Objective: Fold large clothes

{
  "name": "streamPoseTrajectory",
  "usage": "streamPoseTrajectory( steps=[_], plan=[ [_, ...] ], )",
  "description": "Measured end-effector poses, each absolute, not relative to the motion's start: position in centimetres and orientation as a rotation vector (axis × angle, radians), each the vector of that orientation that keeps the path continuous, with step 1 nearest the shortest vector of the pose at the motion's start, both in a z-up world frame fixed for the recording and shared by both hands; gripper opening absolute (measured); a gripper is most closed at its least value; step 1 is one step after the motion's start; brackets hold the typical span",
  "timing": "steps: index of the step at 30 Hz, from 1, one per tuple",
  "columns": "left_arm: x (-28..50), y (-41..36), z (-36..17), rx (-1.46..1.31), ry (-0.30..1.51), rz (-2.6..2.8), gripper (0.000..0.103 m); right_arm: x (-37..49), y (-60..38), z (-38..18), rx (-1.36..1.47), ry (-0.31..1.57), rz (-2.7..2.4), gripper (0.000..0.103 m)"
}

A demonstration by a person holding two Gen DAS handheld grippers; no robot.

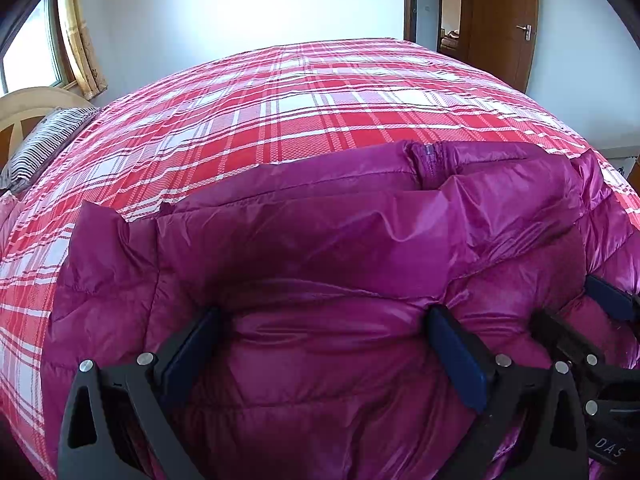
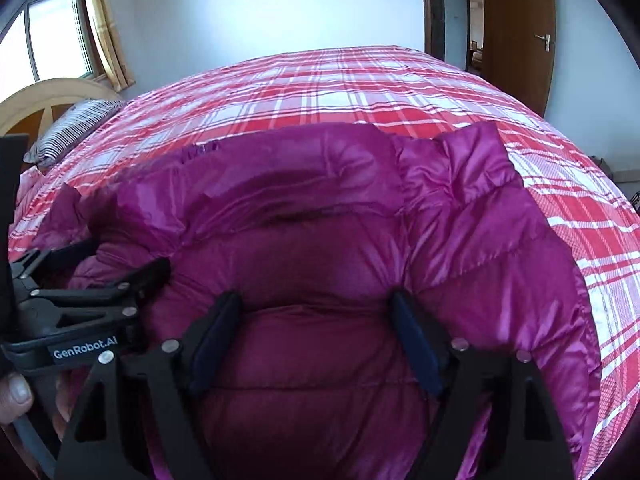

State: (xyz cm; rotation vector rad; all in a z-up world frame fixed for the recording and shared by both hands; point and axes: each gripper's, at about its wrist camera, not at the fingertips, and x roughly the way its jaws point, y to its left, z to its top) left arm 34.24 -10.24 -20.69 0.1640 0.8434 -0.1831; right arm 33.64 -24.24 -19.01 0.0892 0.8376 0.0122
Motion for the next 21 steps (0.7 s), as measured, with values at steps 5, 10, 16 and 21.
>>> streamPoseTrajectory(
  steps=[5, 10, 16, 21],
  plan=[
    [34.3, -10.2, -20.7, 0.166, 0.844, -0.183, 0.102, 33.8, -24.2, -19.0, 0.076, 0.838, 0.005, 0.082],
    [33.4, -9.4, -19.5, 0.161, 0.855, -0.226, 0.101, 34.0, -24.1, -19.2, 0.060, 0.840, 0.003, 0.083],
    [27.3, -2.5, -13.9, 0.103, 0.709, -0.282, 0.101, 33.7, -23.9, -19.3, 0.061, 0.833, 0.004, 0.084],
    [25.2, 6.4, -14.6, -0.020, 0.717, -0.210, 0.101, 33.5, -23.9, -19.3, 0.065, 0.828, 0.006, 0.084]
  ],
)
